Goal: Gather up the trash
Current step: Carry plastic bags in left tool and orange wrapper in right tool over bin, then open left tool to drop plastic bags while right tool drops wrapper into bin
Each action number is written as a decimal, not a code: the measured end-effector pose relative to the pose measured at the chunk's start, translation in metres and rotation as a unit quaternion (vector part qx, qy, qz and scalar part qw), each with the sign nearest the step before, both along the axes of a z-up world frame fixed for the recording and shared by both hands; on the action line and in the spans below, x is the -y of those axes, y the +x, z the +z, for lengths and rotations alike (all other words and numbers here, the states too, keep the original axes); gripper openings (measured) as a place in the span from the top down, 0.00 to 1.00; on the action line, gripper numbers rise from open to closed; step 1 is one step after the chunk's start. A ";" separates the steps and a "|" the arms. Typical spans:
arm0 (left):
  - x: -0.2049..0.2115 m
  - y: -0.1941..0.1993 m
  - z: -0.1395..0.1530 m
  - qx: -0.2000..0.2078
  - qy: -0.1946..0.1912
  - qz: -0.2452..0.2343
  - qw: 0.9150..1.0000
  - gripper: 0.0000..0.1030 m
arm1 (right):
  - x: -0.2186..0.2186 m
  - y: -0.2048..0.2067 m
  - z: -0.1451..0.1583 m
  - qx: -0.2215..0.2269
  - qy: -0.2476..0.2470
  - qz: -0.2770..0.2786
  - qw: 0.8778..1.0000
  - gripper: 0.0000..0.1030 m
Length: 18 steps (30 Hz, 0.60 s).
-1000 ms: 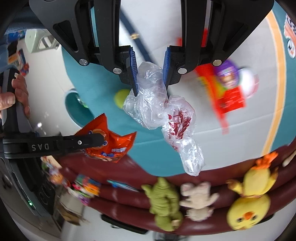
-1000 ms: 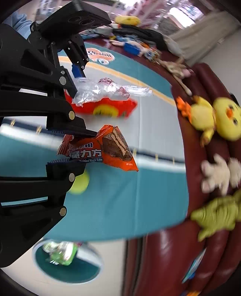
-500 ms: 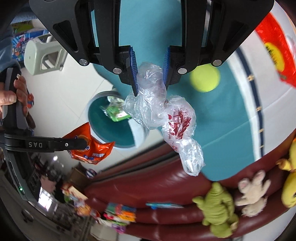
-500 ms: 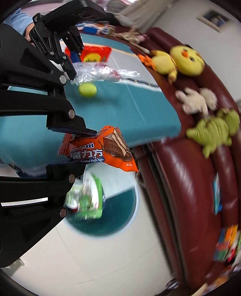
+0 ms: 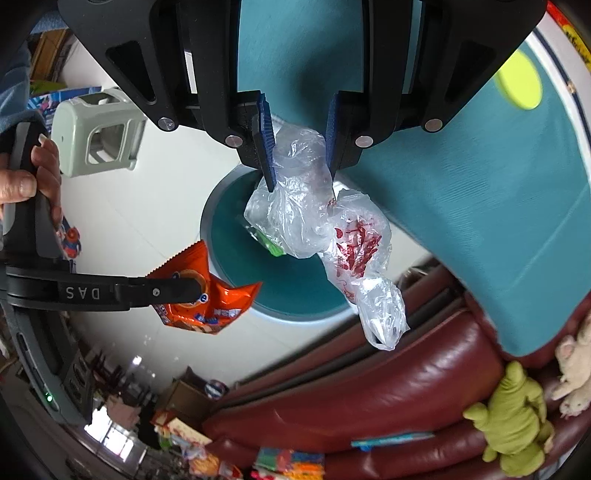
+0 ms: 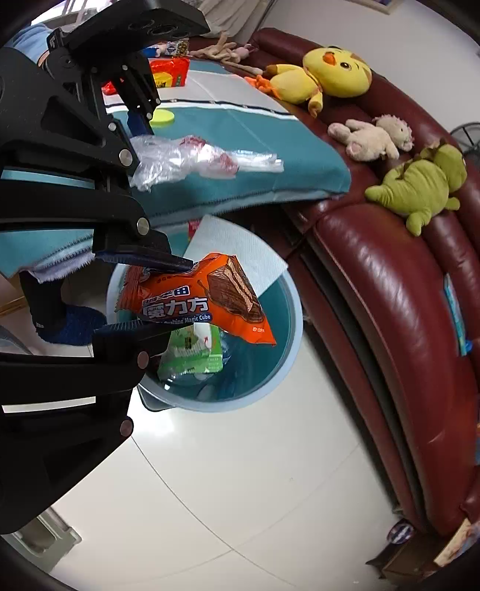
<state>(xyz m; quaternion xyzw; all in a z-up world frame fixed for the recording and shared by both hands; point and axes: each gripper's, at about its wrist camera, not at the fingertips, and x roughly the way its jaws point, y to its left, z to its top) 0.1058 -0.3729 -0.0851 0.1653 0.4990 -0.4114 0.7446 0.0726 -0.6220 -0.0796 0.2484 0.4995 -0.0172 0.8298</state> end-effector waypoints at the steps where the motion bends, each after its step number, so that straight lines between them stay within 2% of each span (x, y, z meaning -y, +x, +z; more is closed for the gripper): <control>1: 0.005 0.002 -0.004 -0.003 0.002 -0.003 1.000 0.76 | 0.003 0.001 -0.003 -0.002 0.002 -0.002 1.000 0.76; 3: 0.016 0.004 -0.010 -0.008 0.006 -0.009 1.000 0.76 | 0.007 0.003 -0.007 -0.006 0.005 -0.006 1.000 0.76; 5: 0.023 0.005 -0.014 -0.011 0.011 -0.012 1.000 0.69 | 0.010 0.005 -0.010 -0.008 0.006 -0.009 1.000 0.76; 6: 0.028 0.007 -0.018 -0.007 0.014 -0.009 1.000 0.55 | 0.012 0.006 -0.011 -0.009 0.006 -0.011 1.000 0.76; 7: 0.031 0.008 -0.020 -0.004 0.018 -0.006 1.000 0.36 | 0.013 0.007 -0.011 -0.010 0.006 -0.012 1.000 0.76; 9: 0.031 0.006 -0.020 0.007 0.018 -0.001 1.000 0.25 | 0.014 0.009 -0.012 -0.012 0.004 -0.014 1.000 0.75; 18: 0.012 0.006 -0.020 0.005 0.015 0.015 1.000 0.15 | 0.013 0.015 -0.021 -0.023 0.004 -0.013 1.000 0.74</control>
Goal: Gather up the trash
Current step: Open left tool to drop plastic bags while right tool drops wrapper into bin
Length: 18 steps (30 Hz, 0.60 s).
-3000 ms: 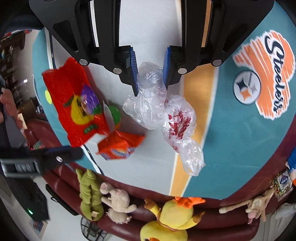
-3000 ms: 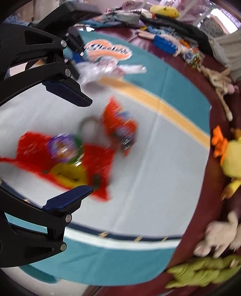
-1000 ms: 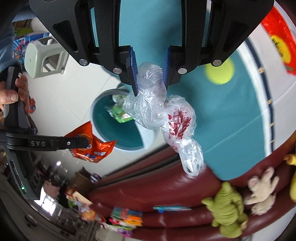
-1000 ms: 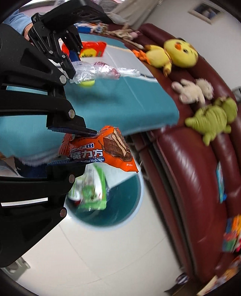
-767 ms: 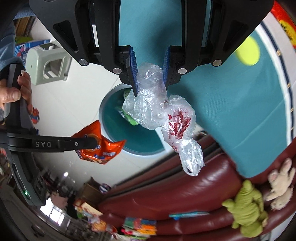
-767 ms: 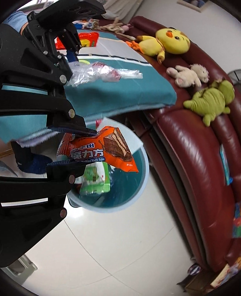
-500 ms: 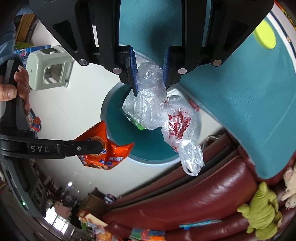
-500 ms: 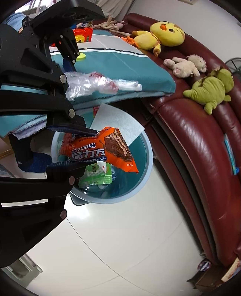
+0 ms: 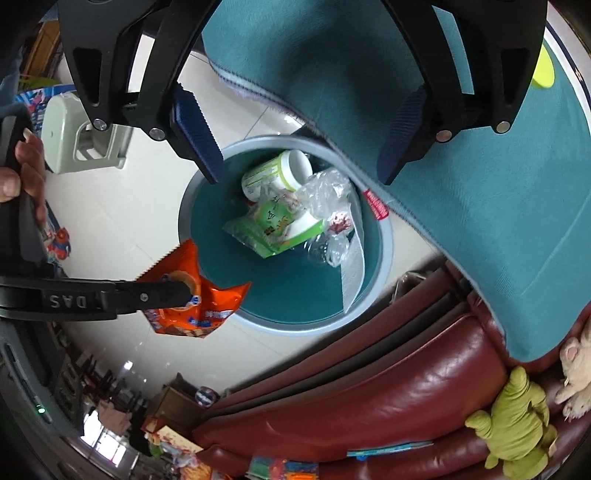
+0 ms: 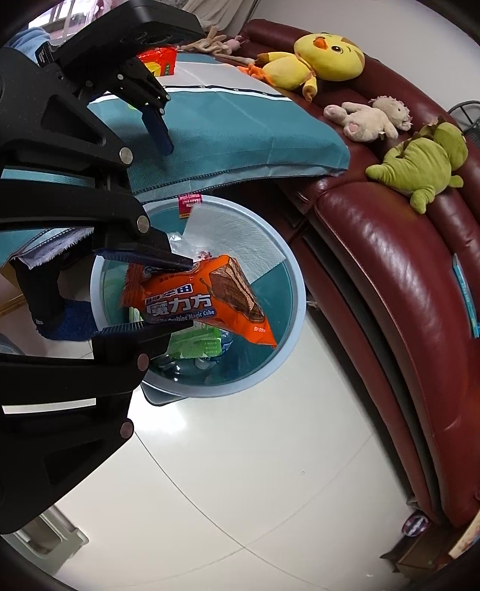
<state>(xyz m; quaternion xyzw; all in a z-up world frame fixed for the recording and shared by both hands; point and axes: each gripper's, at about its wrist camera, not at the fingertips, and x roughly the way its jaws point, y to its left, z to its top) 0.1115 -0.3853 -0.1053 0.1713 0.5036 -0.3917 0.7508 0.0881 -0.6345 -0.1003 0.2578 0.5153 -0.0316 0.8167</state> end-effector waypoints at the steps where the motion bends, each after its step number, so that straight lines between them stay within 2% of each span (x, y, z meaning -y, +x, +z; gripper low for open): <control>1: -0.004 0.000 0.001 0.001 -0.001 0.003 1.000 0.15 | -0.001 0.001 0.000 0.000 0.000 0.001 1.000 0.74; 4: -0.012 -0.003 0.006 0.001 -0.007 0.011 1.000 0.13 | -0.005 0.006 -0.002 -0.003 0.000 0.006 1.000 0.73; 5: -0.015 -0.003 0.007 0.000 -0.009 0.013 1.000 0.13 | -0.006 0.007 -0.002 -0.002 -0.001 0.007 1.000 0.69; 7: -0.023 -0.003 0.009 0.000 -0.014 0.018 1.000 0.12 | -0.008 0.010 -0.002 -0.004 -0.004 0.009 1.000 0.53; 8: -0.025 -0.003 0.010 0.000 -0.016 0.019 1.000 0.12 | -0.008 0.010 -0.003 -0.005 -0.003 0.008 1.000 0.41; 9: -0.028 -0.003 0.012 -0.001 -0.018 0.021 1.000 0.12 | -0.009 0.011 -0.003 -0.006 -0.004 0.006 1.000 0.38; 11: -0.031 -0.004 0.013 -0.001 -0.021 0.022 1.000 0.11 | -0.009 0.012 -0.003 -0.011 -0.005 0.004 1.000 0.38; 14: -0.037 -0.005 0.015 -0.001 -0.024 0.023 0.999 0.11 | -0.008 0.009 -0.005 -0.019 -0.004 -0.002 1.000 0.30; 18: -0.049 -0.007 0.019 -0.004 -0.031 0.030 0.999 0.11 | -0.013 0.005 -0.001 -0.028 -0.010 -0.004 1.000 0.29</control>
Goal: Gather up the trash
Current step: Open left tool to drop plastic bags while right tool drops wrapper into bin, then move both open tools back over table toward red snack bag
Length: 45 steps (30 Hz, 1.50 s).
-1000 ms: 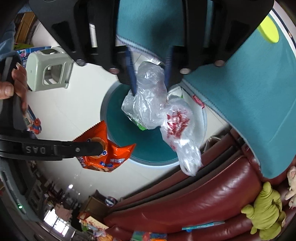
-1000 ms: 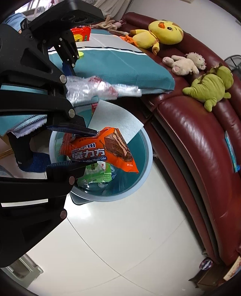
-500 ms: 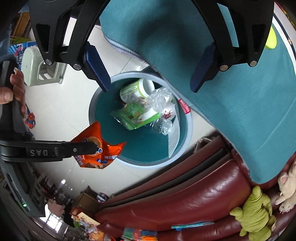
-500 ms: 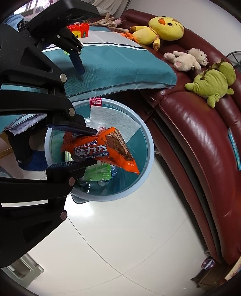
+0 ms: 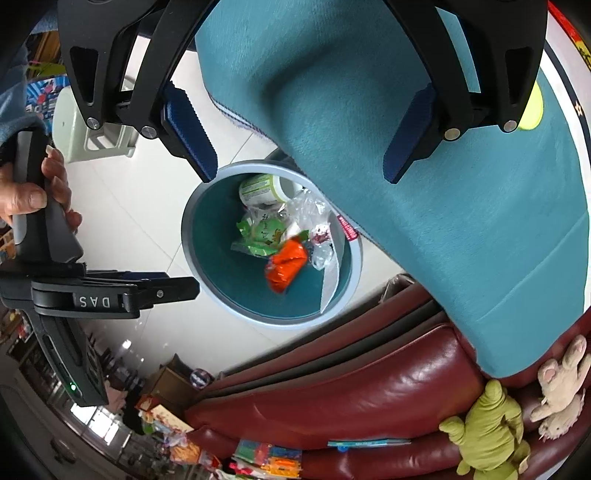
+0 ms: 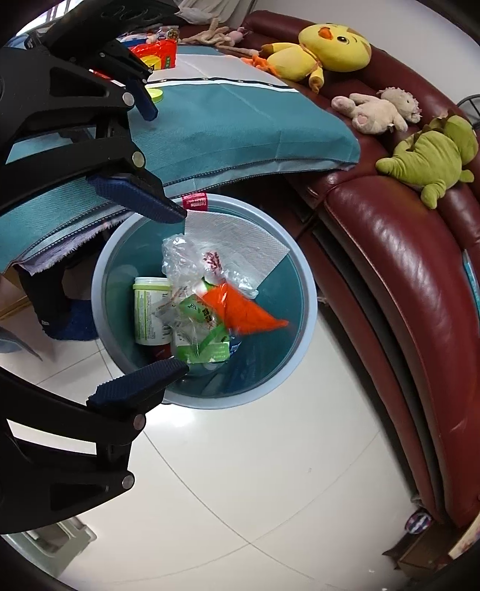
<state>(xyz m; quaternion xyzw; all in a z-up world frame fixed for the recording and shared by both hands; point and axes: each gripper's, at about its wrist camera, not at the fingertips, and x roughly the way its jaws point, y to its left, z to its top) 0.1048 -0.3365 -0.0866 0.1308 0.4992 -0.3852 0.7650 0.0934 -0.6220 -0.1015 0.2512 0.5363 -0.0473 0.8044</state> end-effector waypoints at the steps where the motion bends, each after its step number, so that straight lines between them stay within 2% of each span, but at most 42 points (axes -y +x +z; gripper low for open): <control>1: -0.004 0.000 0.002 0.001 -0.002 0.002 1.000 0.11 | -0.001 0.000 0.001 -0.001 -0.001 -0.001 1.000 0.29; 11: -0.054 -0.006 0.025 0.016 -0.020 0.034 0.999 0.11 | -0.040 -0.002 0.016 -0.004 -0.005 0.022 1.000 0.28; 21: -0.143 -0.014 0.056 0.048 -0.036 0.100 0.993 0.10 | -0.126 0.002 0.038 0.006 -0.007 0.084 0.996 0.27; 27: -0.211 -0.015 0.065 0.060 -0.038 0.163 0.984 0.08 | -0.182 0.006 0.048 0.008 -0.012 0.128 0.992 0.27; 33: -0.275 -0.015 0.065 0.069 -0.036 0.224 0.972 0.08 | -0.234 0.010 0.052 0.004 -0.022 0.168 0.985 0.27; 39: -0.336 -0.022 0.058 0.061 -0.042 0.267 0.961 0.08 | -0.291 0.016 0.049 -0.008 -0.028 0.210 0.977 0.27; 45: -0.395 -0.026 0.046 0.058 -0.026 0.306 0.950 0.08 | -0.359 0.026 0.043 -0.018 -0.029 0.262 0.964 0.27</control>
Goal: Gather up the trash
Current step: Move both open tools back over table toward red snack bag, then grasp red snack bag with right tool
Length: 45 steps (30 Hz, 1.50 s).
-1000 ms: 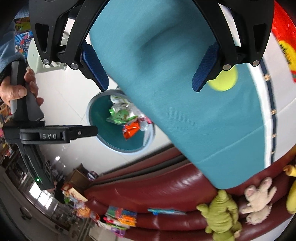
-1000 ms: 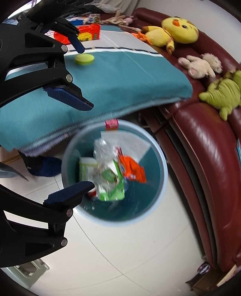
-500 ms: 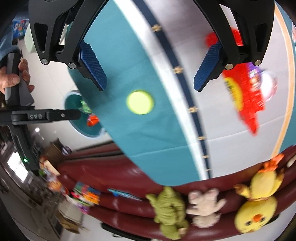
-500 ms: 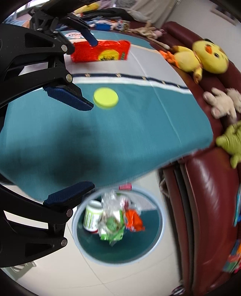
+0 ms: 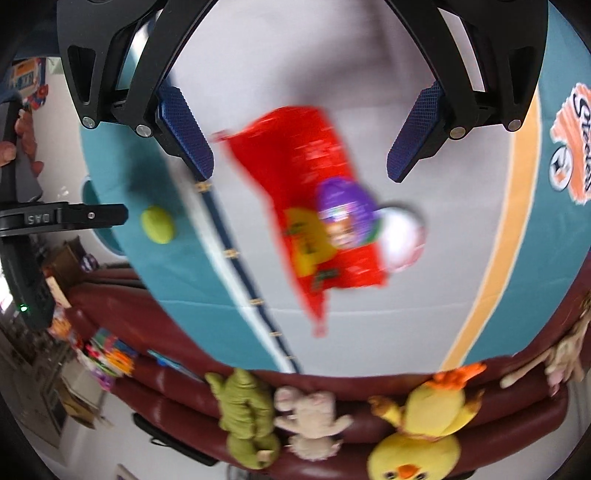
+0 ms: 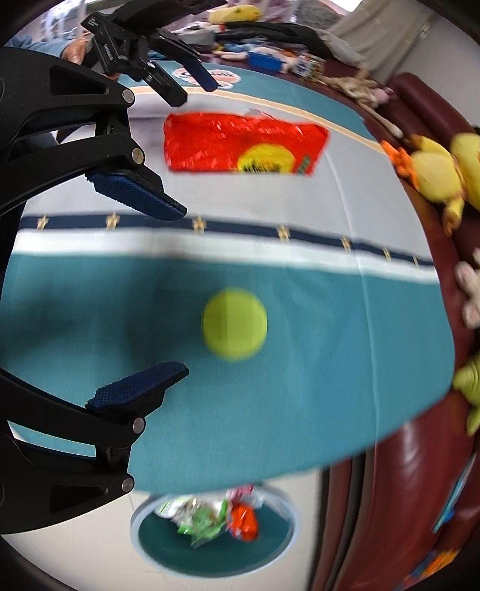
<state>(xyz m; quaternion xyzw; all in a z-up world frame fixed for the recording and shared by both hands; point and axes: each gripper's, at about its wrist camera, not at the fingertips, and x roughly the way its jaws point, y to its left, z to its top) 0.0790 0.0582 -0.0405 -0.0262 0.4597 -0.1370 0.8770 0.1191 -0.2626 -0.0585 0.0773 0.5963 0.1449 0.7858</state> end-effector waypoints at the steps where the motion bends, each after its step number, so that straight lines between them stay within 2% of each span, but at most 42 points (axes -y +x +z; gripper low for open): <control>1: -0.010 0.000 -0.004 -0.005 -0.001 0.010 1.000 0.08 | -0.012 0.002 -0.001 -0.002 0.001 0.009 1.000 0.27; 11: -0.059 -0.010 -0.030 -0.033 -0.017 0.044 0.998 0.08 | -0.117 0.021 -0.024 -0.020 -0.002 0.083 0.996 0.27; 19: -0.088 -0.021 -0.036 -0.035 -0.026 0.066 0.997 0.08 | -0.161 0.027 -0.048 -0.027 -0.008 0.108 0.994 0.27; 22: -0.100 -0.029 -0.038 -0.036 -0.036 0.081 0.995 0.08 | -0.177 0.025 -0.055 -0.019 -0.019 0.123 0.992 0.28; 23: -0.103 -0.031 -0.039 -0.038 -0.038 0.085 0.995 0.08 | -0.183 0.023 -0.054 -0.005 -0.033 0.126 0.992 0.28; 26: -0.108 -0.035 -0.042 -0.045 -0.045 0.092 0.994 0.08 | -0.190 0.019 -0.051 0.017 -0.045 0.132 0.990 0.45; 28: -0.105 -0.035 -0.041 -0.046 -0.043 0.089 0.994 0.08 | -0.189 0.020 -0.050 0.016 -0.026 0.136 0.990 0.59; 29: -0.102 -0.037 -0.041 -0.045 -0.043 0.088 0.994 0.08 | -0.189 0.021 -0.052 0.005 -0.014 0.138 0.990 0.90; 30: -0.099 -0.036 -0.040 -0.044 -0.043 0.085 0.994 0.08 | -0.188 0.022 -0.054 -0.010 -0.003 0.138 0.990 0.94; 36: -0.069 -0.028 -0.034 -0.040 -0.046 0.055 0.997 0.08 | -0.174 0.015 -0.031 0.021 -0.001 0.145 0.989 0.97; 45: -0.012 -0.007 -0.028 -0.037 -0.045 0.004 0.998 0.08 | -0.093 0.013 0.002 0.052 -0.012 0.091 0.994 0.98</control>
